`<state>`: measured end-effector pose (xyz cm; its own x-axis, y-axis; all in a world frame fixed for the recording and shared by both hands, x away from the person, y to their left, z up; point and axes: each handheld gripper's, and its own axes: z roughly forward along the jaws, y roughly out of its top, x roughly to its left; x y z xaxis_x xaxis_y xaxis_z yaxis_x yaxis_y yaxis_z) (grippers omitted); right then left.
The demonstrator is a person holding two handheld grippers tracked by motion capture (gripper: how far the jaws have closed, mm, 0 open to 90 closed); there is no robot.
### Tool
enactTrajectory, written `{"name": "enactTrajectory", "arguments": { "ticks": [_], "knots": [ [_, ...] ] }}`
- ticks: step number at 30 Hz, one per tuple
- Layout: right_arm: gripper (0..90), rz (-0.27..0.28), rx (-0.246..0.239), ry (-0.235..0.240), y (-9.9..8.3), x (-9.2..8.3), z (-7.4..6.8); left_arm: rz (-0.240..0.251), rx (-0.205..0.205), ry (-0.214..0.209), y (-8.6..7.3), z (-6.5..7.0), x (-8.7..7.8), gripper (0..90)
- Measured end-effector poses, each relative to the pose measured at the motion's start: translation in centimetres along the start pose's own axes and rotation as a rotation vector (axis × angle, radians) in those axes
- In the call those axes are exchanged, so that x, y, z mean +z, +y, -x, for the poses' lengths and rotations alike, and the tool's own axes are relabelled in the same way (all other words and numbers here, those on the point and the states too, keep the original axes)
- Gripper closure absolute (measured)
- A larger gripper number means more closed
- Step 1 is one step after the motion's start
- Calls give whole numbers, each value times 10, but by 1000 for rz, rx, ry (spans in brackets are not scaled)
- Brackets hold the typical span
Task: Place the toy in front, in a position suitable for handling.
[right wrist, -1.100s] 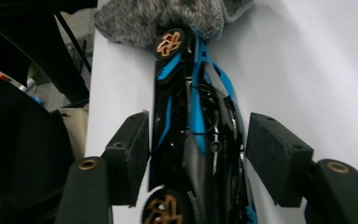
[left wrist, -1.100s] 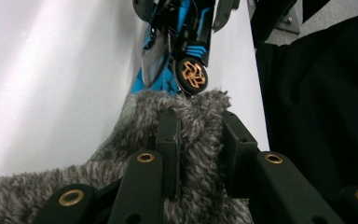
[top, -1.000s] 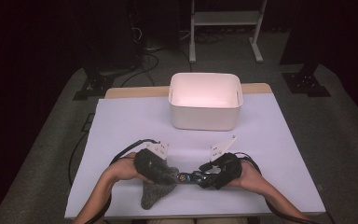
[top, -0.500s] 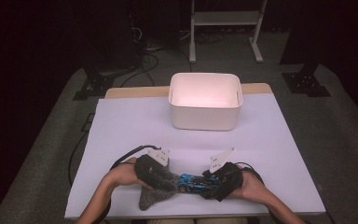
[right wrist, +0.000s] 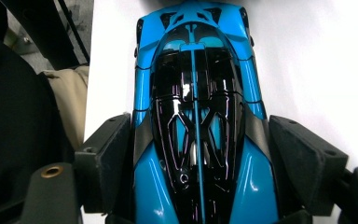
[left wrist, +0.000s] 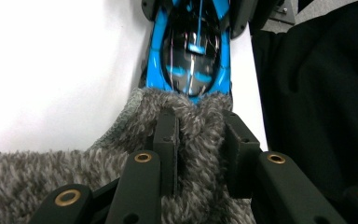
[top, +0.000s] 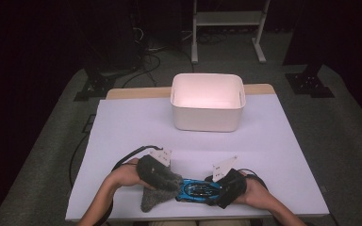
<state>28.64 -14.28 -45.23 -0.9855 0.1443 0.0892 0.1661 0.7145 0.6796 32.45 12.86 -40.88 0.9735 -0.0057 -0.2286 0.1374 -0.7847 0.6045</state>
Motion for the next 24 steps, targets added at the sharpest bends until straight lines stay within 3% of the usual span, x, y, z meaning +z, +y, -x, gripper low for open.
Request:
{"name": "enactTrajectory", "arguments": {
  "ticks": [5,7,10,13,17,19,24],
  "knots": [
    [239,-30,-86,-8,16,8,1,13,4,23,7,-3,-4,704],
    [239,-36,-93,-4,18,9,2,-20,7,21,6,-3,2,704],
    [234,-16,-74,-1,15,8,3,-59,-4,16,1,-4,13,704],
    [204,-17,-21,9,9,5,6,-36,2,9,0,-2,16,703],
    [202,0,2,1,-3,1,7,-7,17,1,7,-1,16,705],
    [214,19,-6,-2,-5,2,6,20,32,-11,15,-1,18,710],
    [227,37,-19,-21,-7,3,3,20,98,-30,44,1,33,721]
  ]
}}
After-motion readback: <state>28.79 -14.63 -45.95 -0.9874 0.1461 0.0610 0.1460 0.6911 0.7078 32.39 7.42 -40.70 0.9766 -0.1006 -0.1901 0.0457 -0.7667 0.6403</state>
